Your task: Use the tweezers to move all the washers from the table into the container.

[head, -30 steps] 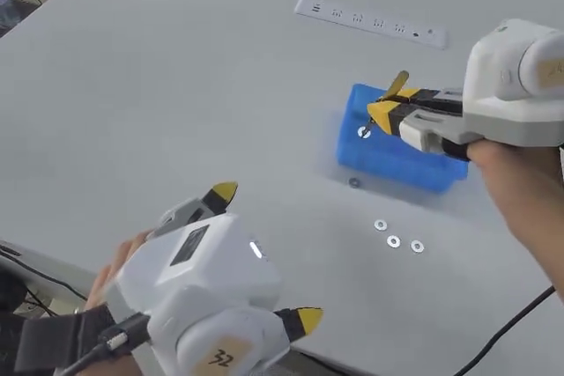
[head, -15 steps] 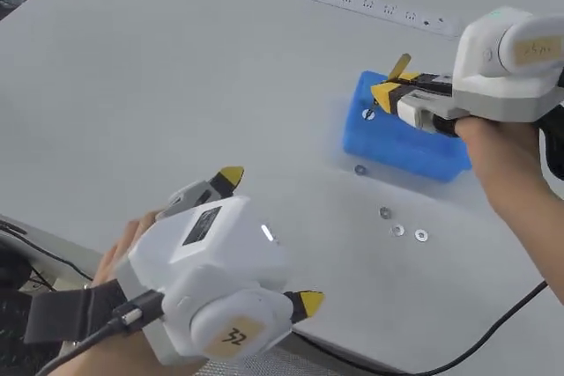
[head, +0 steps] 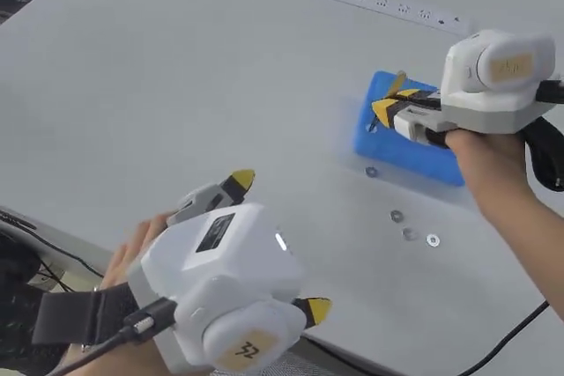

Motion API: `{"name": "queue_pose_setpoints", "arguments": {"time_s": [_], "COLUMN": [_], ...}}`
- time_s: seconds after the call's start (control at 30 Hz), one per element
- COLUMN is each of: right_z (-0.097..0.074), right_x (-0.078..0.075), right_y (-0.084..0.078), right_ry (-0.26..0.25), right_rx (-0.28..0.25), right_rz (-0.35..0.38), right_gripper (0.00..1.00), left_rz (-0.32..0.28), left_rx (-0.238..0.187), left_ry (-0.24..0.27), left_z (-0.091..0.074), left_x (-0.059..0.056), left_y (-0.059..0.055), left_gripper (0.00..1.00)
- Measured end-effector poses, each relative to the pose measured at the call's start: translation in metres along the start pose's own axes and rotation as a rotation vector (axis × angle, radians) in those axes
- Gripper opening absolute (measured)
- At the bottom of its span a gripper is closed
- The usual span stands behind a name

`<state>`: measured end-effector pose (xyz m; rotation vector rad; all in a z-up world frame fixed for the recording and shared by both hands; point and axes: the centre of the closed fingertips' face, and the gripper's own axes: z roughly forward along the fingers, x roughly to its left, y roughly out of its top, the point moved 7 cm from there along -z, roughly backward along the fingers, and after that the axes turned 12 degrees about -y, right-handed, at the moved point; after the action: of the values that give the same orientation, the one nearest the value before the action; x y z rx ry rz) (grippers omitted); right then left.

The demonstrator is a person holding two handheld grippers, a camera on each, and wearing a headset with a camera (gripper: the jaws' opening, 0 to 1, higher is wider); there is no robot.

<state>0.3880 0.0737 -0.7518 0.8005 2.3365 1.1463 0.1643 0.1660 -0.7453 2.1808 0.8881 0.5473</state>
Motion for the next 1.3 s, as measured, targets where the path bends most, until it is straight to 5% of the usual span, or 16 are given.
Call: {"name": "queue_pose_setpoints", "arguments": {"time_s": [0.2, 0.23, 0.8, 0.97, 1.17, 1.3], "right_z": [0.008, 0.008, 0.006, -0.007, -0.035, -0.051], "right_x": [-0.001, -0.001, -0.002, -0.004, -0.006, -0.004], "right_y": [-0.010, -0.008, -0.007, 0.001, 0.015, 0.020], "right_ry": [0.003, 0.003, -0.008, 0.003, -0.003, -0.005], "right_rx": [0.032, -0.002, 0.019, -0.011, -0.073, -0.110], "right_rz": [-0.017, -0.015, -0.039, 0.008, 0.030, 0.050], "right_gripper": [0.03, 0.03, 0.04, 0.04, 0.04, 0.04], "left_rz": [0.005, 0.007, 0.009, -0.003, -0.051, -0.065], "left_rx": [0.010, 0.009, 0.025, 0.026, -0.047, -0.048], "left_ry": [-0.004, -0.004, 0.026, 0.030, 0.025, 0.016], "left_z": [0.001, 0.001, 0.000, 0.000, -0.005, -0.004], "left_x": [0.000, 0.000, 0.003, 0.004, 0.007, 0.006], "left_y": [-0.001, -0.001, -0.003, -0.003, 0.003, 0.003], "left_gripper": [0.91, 0.91, 0.91, 0.95, 0.98, 0.98]}}
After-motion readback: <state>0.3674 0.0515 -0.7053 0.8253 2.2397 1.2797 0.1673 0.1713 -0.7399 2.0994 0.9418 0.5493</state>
